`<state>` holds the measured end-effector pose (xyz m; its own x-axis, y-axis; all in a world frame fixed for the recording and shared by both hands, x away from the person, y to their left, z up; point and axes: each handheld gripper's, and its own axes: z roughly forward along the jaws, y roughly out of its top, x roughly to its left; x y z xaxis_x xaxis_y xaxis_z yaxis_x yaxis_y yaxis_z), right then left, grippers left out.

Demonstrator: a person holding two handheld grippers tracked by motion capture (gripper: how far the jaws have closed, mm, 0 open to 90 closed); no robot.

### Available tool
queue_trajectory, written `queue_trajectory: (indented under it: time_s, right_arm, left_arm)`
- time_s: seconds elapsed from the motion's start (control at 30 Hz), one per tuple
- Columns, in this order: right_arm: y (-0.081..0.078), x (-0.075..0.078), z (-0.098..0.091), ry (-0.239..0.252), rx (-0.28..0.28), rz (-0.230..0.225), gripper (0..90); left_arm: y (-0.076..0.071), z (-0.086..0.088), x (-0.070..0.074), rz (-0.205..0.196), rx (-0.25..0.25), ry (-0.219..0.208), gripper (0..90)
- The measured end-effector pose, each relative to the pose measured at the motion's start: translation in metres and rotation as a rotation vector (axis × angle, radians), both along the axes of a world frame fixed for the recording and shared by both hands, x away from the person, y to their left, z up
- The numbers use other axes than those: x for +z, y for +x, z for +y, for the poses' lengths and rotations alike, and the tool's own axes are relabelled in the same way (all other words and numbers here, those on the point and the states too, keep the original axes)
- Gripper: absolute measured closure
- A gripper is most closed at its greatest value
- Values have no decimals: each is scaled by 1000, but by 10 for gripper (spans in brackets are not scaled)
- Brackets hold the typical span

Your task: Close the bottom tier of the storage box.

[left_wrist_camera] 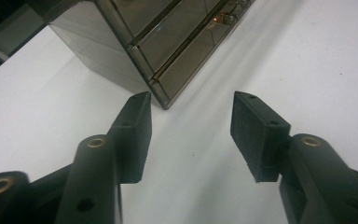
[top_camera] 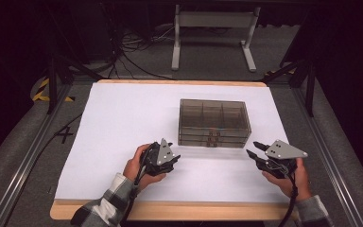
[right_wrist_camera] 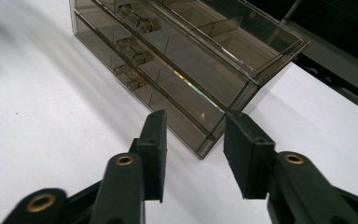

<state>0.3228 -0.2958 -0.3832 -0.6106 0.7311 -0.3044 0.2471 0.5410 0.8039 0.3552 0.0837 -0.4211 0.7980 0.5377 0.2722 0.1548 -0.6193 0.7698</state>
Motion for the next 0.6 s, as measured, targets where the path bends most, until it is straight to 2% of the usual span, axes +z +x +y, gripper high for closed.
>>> queue_trajectory:
  time_s: [0.13, 0.2, 0.3, 0.6]
  right_arm:
    - [-3, -4, -2, 18, -6, 1, 515]
    - [-4, -5, -3, 24, -5, 0, 491]
    - [-6, -7, -5, 23, -9, -3, 443]
    - [-9, -14, -9, -20, -25, 7, 361]
  left_arm:
    - [-3, 8, 0, -8, 2, -9, 429]
    - [-4, 13, -1, -16, 11, 5, 415]
    - [-6, 20, -2, -21, 22, 0, 384]
    - [-8, 37, -5, -43, 63, 28, 288]
